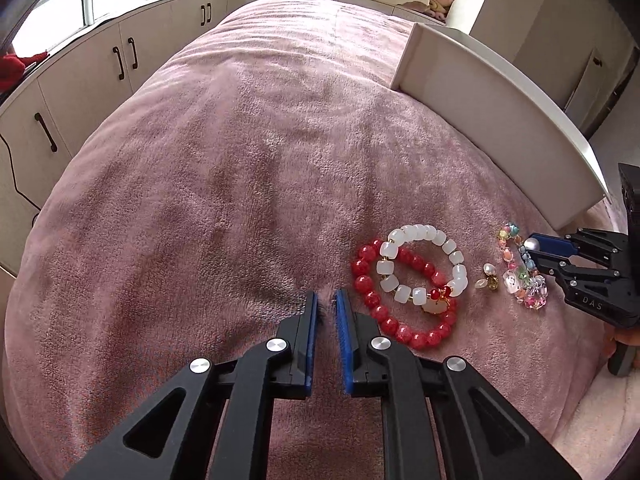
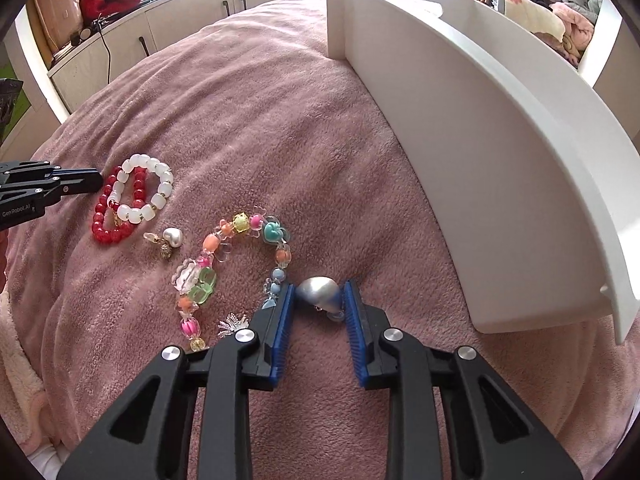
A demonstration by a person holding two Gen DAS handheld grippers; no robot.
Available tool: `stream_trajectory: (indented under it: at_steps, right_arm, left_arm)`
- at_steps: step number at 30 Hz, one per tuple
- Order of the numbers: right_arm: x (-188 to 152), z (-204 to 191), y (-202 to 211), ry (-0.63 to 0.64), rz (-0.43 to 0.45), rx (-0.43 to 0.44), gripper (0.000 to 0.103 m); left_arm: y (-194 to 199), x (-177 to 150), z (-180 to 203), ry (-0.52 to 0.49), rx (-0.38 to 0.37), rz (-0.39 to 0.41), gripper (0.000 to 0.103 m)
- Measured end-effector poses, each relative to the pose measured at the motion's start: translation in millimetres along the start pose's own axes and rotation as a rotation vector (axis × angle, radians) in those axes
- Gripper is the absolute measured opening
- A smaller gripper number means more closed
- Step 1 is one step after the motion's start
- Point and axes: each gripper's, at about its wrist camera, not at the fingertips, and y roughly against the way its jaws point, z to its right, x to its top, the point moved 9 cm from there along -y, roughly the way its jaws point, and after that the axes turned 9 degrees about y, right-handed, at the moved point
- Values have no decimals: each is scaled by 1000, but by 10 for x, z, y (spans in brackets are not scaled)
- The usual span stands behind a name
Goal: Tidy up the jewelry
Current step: 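Move left tool to the red bead bracelet while right tool moves to the second silver heart charm, then close left tool on the red bead bracelet while right tool grasps the second silver charm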
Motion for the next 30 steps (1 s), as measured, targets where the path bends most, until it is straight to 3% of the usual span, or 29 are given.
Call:
stream_trajectory:
  at_steps: [6, 11, 13, 15, 17, 20, 22, 30]
  right_arm:
    - [-18, -28, 0, 2, 0, 0, 26]
    - [-14, -35, -18, -1, 0, 2, 26]
    - [-10, -36, -23, 0, -1, 2, 26]
    - [-8, -44, -36, 3, -2, -1, 26]
    - [-6, -50, -40, 8, -2, -4, 26]
    - [-5, -49, -43, 6, -1, 0, 26]
    - [-7, -35, -31, -2, 3, 8, 26]
    - [28, -88, 81, 13, 42, 36, 22]
  left_arm:
    - [86, -3, 148, -13, -63, 27, 32]
    - [-57, -69, 220, -62, -28, -14, 35]
    - [-81, -74, 240, -60, -55, -28, 45]
    - [-133, -91, 246, -81, -32, -38, 45]
    - [-180, -119, 250, -105, 4, -44, 43]
    - [-197, -105, 227, -122, 60, -42, 28]
    - [-181, -90, 167, -87, 52, -54, 18]
    - [63, -89, 21, 9, -12, -70, 15]
